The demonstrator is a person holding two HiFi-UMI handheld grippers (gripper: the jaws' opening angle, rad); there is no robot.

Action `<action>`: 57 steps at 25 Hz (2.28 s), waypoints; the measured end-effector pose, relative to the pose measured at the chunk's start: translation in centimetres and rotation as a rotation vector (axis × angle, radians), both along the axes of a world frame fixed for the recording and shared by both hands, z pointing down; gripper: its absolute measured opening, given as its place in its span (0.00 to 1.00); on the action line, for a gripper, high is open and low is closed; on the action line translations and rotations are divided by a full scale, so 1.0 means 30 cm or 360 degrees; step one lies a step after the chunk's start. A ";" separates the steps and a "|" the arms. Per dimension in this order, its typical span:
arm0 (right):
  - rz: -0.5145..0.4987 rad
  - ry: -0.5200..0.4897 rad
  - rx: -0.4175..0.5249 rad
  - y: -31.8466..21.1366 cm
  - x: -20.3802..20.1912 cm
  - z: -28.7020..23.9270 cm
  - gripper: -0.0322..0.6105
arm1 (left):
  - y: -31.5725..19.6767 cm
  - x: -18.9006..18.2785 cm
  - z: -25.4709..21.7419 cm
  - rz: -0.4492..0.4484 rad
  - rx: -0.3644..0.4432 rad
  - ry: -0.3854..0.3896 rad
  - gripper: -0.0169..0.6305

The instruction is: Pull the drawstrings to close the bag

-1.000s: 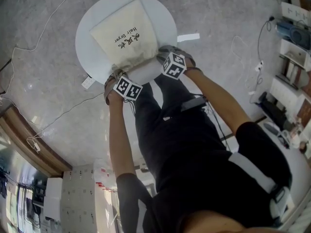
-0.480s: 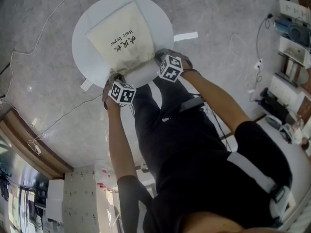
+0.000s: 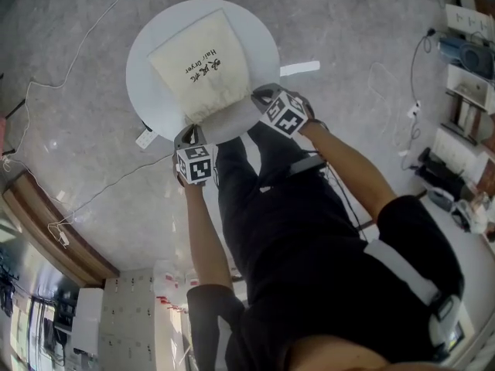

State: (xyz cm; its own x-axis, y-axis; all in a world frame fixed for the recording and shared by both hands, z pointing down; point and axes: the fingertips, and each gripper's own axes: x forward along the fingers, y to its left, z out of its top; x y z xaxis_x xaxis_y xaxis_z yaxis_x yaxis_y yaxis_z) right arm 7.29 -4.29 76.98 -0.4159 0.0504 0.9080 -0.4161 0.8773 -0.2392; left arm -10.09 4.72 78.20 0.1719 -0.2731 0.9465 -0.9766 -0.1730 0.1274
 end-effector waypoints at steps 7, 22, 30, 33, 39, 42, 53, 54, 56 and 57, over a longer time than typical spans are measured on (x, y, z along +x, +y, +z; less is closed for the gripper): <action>0.0050 -0.0156 0.0111 -0.041 -0.090 -0.231 0.05 | -0.043 -0.097 -0.226 -0.0339 0.0261 0.0093 0.04; 0.0180 -0.0317 0.0320 -0.136 -0.167 -0.522 0.05 | -0.144 -0.211 -0.552 -0.0582 0.0563 0.0116 0.04; 0.0162 -0.0292 0.0380 -0.137 -0.171 -0.545 0.05 | -0.141 -0.246 -0.588 -0.0689 0.0608 0.0132 0.04; 0.0160 -0.0290 0.0384 -0.127 -0.171 -0.547 0.05 | -0.132 -0.263 -0.594 -0.0714 0.0606 0.0126 0.04; 0.0158 -0.0288 0.0348 -0.117 -0.141 -0.547 0.05 | -0.111 -0.288 -0.595 -0.0729 0.0594 0.0133 0.04; 0.0180 -0.0293 0.0342 -0.124 -0.138 -0.551 0.05 | -0.109 -0.300 -0.592 -0.0780 0.0610 0.0162 0.04; 0.0288 -0.0275 0.0351 -0.155 -0.087 -0.504 0.05 | -0.029 -0.388 -0.569 -0.0995 0.0586 0.0207 0.04; 0.0304 -0.0279 0.0344 -0.156 -0.084 -0.504 0.05 | -0.024 -0.392 -0.567 -0.1005 0.0585 0.0205 0.04; 0.0336 -0.0285 0.0325 -0.158 -0.078 -0.503 0.05 | -0.015 -0.402 -0.564 -0.1017 0.0586 0.0192 0.04; 0.0349 -0.0286 0.0319 -0.159 -0.075 -0.502 0.05 | -0.012 -0.407 -0.561 -0.1021 0.0585 0.0185 0.04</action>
State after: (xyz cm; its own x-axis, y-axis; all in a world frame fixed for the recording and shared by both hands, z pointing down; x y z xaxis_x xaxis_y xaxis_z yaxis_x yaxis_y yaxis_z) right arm 5.05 -9.07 61.93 -0.5509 -0.2298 0.8023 -0.5670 0.8085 -0.1578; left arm -22.29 4.36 61.37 -0.0346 -0.6487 0.7602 -0.8840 0.3747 0.2795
